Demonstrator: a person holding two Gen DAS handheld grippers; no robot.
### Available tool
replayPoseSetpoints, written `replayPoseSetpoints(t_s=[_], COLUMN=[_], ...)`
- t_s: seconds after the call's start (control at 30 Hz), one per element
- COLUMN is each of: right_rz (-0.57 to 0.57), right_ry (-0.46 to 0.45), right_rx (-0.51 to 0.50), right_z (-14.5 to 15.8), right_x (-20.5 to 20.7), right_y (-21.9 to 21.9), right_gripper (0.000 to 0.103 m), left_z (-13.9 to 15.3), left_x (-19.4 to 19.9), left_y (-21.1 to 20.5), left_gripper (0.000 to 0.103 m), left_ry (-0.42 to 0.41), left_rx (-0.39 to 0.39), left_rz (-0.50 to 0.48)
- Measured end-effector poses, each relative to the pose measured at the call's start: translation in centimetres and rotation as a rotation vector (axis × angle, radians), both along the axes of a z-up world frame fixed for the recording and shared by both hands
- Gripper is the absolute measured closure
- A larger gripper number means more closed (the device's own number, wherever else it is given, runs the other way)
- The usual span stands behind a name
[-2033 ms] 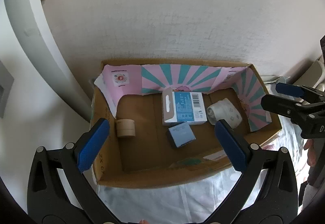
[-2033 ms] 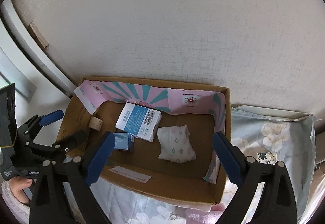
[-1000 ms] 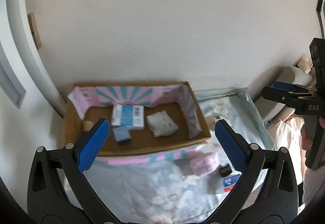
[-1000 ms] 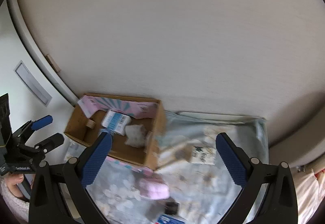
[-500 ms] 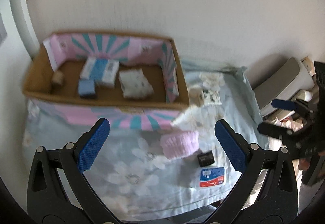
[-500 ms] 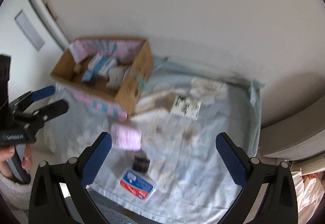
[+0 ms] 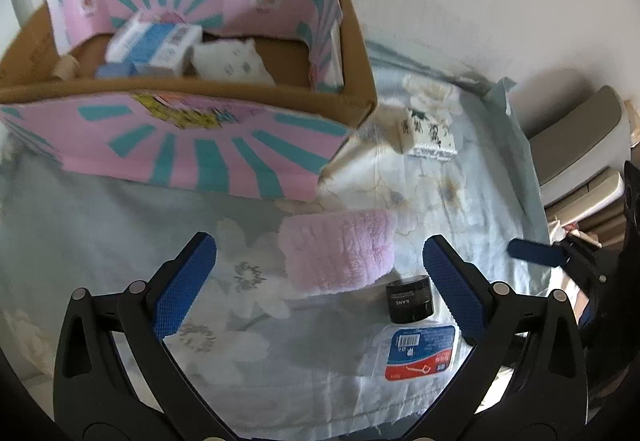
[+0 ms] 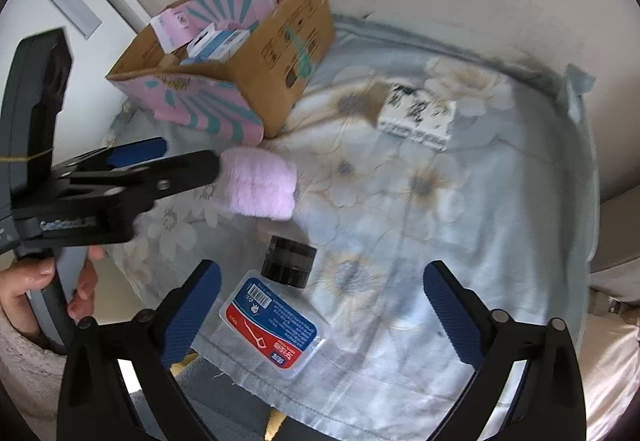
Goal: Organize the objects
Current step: 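Grasp the pink fluffy towel with the left gripper while the right gripper grasps the black jar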
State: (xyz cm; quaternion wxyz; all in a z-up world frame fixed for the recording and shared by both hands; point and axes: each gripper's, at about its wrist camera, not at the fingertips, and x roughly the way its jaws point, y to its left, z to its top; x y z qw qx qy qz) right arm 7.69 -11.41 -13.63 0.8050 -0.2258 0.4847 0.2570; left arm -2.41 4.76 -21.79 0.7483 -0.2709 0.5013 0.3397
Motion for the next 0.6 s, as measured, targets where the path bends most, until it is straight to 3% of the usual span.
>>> replayPoseSetpoints(t_s=[0.2,0.27,0.6], right_rz=[-0.005,-0.004,-0.011], right_ry=[0.044,0.055,0.079], right_rx=[0.030,0.034,0.058], right_z=[-2.0,-2.8,-4.1], right_x=[0.1,0.1,0.7], right_y=[0.3,0.5,1.3], right_gripper=[0.018,0.027,0.039], left_z=[-2.2,-2.7,-4.3], left_x=[0.9,1.2,2.2], left_y=[-0.2,-0.3,0.1], left_gripper=[0.000,0.000,0.005], left_ry=[0.007,0.009,0.014], left_rx=[-0.018,-0.021,-0.027], left_rz=[-0.021,-0.030,-0.049])
